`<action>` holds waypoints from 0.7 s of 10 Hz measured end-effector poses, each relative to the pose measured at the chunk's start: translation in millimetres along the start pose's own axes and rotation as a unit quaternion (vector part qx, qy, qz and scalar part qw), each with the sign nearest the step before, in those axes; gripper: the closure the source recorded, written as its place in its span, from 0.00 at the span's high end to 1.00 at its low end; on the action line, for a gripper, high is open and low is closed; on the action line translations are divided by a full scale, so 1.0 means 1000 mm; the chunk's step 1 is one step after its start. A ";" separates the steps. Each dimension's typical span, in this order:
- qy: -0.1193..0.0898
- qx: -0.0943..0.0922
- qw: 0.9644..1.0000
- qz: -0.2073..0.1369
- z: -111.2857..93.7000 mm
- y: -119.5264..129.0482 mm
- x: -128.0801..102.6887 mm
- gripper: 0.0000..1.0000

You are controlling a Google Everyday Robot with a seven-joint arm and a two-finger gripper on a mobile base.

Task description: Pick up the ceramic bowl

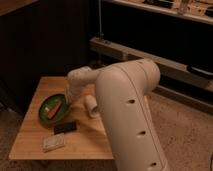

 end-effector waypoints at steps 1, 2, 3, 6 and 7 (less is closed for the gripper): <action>0.006 0.013 1.000 -0.004 -0.009 -0.009 0.005 0.01; 0.015 0.025 1.000 -0.008 -0.021 -0.018 0.013 0.01; 0.020 0.038 0.999 -0.015 -0.027 -0.029 0.018 0.01; 0.036 0.059 0.997 -0.015 -0.038 -0.031 0.023 0.01; 0.041 0.067 0.997 -0.017 -0.045 -0.035 0.024 0.01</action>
